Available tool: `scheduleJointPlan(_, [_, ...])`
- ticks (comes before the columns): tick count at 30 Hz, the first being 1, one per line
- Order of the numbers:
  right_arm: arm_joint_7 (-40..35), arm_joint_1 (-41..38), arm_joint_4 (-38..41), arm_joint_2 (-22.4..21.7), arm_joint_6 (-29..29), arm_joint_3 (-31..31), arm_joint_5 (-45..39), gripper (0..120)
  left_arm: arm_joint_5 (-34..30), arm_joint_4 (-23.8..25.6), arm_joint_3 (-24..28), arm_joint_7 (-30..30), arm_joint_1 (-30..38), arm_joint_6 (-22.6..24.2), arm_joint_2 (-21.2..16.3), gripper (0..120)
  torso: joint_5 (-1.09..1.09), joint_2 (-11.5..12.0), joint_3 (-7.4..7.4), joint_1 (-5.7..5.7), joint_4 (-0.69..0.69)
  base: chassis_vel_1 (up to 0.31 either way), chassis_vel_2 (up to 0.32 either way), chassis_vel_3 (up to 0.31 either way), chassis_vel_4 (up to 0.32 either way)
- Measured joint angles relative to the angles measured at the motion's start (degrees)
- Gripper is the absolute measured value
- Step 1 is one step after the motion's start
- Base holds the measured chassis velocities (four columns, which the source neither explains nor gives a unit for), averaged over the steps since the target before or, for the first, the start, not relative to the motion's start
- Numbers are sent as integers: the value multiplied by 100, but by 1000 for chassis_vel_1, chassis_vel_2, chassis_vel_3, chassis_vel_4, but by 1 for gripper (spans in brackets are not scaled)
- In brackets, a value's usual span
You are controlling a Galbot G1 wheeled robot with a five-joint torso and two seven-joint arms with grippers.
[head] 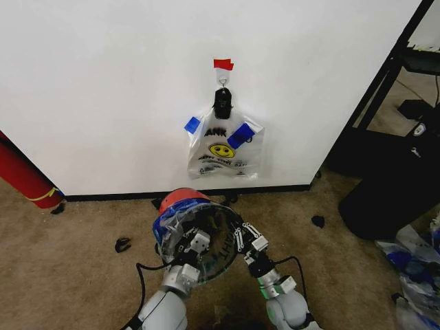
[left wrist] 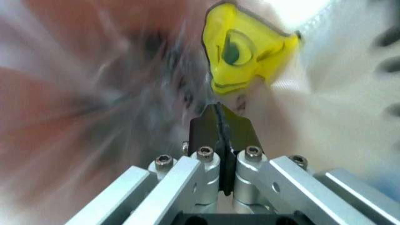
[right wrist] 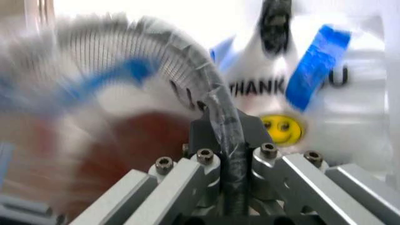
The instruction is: Pick up the garbage bag from the wall and place it over the trash bin.
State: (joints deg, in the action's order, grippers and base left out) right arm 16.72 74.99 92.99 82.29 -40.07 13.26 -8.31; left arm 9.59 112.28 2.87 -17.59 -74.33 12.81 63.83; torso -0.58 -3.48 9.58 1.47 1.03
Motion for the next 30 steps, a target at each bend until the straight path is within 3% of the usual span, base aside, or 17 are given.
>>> scheduleJointPlan(2, [-109, -48, -146, 35, -71, -30, 353, 0, -117, -57, 31, 69, 134, -108, 31, 0, 2, 0, 0, 0, 4, 0, 0, 0, 0])
scheduleJointPlan(8, [-160, -225, -520, 151, -256, -65, 738, 0, -273, -170, 115, 167, 321, -168, 31, 0, 1, 1, 0, 0, -1, 0, 0, 0, 0])
scheduleJointPlan(16, [-264, -407, -586, 188, -339, -24, 976, 0, -89, -183, 170, 104, 309, 239, -87, 0, 0, 1, 0, 0, 0, 0, 0, 0, 0])
scheduleJointPlan(30, [-211, -584, -524, 95, -460, 76, 1341, 0, 604, -66, 70, 1273, 353, 886, -477, 0, 0, 1, 0, 0, 0, 0, 0, 0, 0])
